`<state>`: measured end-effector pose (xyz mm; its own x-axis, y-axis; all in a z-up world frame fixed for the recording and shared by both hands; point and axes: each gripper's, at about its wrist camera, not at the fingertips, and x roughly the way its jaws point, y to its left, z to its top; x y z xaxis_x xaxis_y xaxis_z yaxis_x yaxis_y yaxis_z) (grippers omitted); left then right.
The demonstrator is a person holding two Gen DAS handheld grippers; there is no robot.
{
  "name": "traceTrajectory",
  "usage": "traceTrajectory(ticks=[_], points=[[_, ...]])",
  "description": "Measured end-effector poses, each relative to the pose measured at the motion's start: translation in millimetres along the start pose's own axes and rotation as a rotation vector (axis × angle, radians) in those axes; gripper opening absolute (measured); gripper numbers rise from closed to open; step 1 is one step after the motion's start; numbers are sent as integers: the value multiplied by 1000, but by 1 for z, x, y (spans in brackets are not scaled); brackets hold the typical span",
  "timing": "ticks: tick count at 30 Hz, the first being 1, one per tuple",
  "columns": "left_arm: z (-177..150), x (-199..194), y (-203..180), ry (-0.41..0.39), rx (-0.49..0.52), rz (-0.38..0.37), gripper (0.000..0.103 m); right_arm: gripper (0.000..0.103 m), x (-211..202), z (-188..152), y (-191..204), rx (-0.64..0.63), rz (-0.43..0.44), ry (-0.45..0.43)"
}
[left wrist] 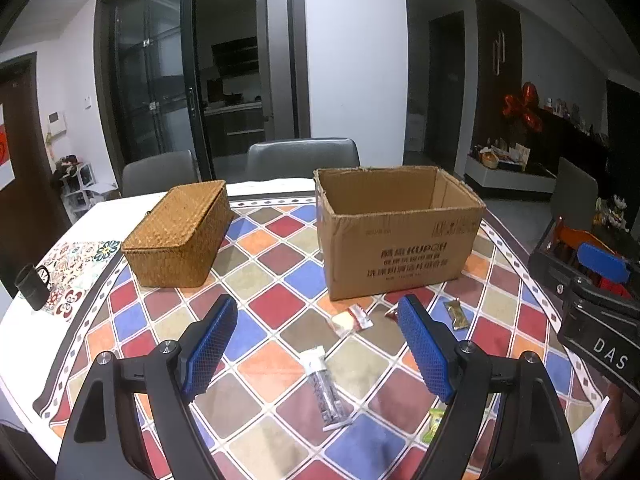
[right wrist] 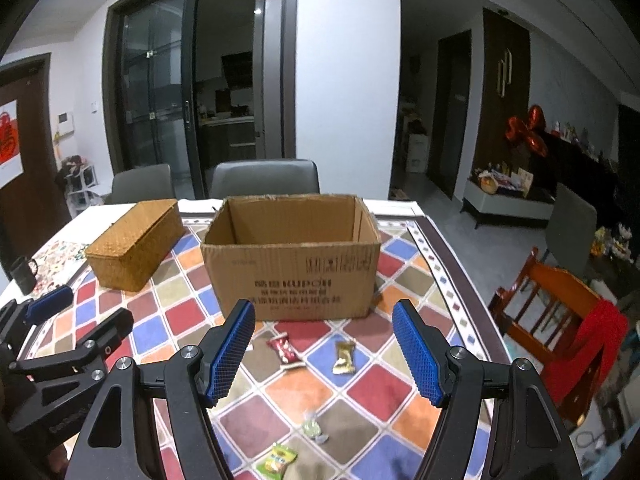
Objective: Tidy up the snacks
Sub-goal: 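Withdraw both tools from the box toward the snacks on the table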
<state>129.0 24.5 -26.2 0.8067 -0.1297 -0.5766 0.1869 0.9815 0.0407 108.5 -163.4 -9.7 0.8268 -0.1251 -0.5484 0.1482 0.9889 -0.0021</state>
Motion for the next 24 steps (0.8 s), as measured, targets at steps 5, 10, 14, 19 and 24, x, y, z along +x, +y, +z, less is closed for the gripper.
traceTrajectory(ticks=[5,10,14,19,24], points=[[-14,1,4,10,8,7,82,72,0,-20,5,27,-27,24],[-26,7,7,29,20,4,82,72,1,-38,7,57,-47,54],[-37,13,10,46,18,3,82,72,3,-50,10,68,-62,71],[-47,20,13,67,13,1,82,72,7,-63,15,72,-75,92],[-57,30,13,88,16,0,82,72,14,-75,17,74,-93,118]])
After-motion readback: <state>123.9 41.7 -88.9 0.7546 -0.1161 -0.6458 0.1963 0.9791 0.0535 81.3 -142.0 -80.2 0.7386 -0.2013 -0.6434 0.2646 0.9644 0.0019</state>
